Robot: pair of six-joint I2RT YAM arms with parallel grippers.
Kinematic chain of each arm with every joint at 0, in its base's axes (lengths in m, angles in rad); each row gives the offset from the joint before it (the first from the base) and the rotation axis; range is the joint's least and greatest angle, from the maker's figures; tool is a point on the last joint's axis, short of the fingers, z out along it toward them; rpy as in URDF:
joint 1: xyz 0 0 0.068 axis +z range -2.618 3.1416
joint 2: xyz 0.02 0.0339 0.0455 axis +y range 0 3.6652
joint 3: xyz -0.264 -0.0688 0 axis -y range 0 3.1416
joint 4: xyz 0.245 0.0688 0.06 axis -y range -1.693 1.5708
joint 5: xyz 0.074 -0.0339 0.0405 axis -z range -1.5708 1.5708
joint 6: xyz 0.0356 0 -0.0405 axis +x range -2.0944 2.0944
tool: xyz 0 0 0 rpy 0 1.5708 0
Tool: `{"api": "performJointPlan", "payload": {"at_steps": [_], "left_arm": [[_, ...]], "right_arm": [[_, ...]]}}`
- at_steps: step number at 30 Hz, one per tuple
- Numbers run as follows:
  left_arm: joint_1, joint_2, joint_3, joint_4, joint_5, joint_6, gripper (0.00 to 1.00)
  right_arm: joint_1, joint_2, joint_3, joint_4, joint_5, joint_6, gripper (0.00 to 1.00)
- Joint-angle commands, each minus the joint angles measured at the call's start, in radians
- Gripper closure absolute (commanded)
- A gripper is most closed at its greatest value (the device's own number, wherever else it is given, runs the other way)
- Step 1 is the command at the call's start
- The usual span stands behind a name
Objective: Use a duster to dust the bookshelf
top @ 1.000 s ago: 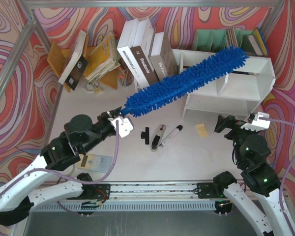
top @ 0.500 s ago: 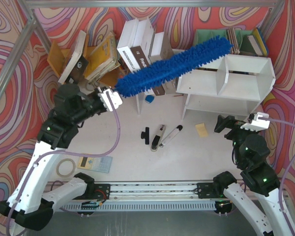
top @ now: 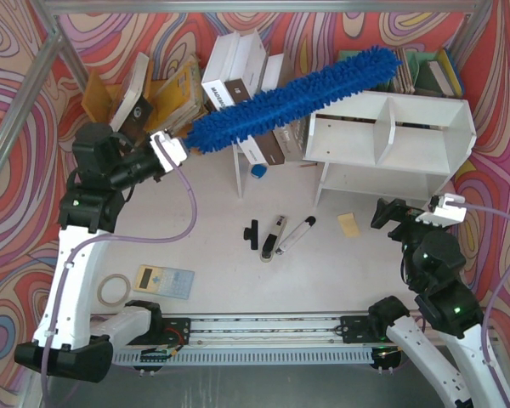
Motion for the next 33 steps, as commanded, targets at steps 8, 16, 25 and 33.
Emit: {"api": "performJointPlan", "payload": {"at_steps": [8, 16, 25, 33], "left_arm": [[0.017, -0.018, -0.153, 0.128, 0.157, 0.020, 1.00], [0.017, 0.008, -0.193, 0.140, 0.164, 0.020, 1.00], [0.017, -0.001, -0.088, 0.146, 0.116, 0.032, 1.00], [0.017, -0.040, -0.113, 0.152, 0.072, 0.047, 1.00]], "right_arm": [[-0.003, 0.031, -0.002, 0.023, 0.031, -0.012, 0.11], [-0.003, 0.032, -0.002, 0.019, 0.032, -0.009, 0.11], [-0.003, 0.028, -0.003, 0.021, 0.037, -0.012, 0.11], [-0.003, 0.028, -0.003, 0.022, 0.034, -0.011, 0.11]]}}
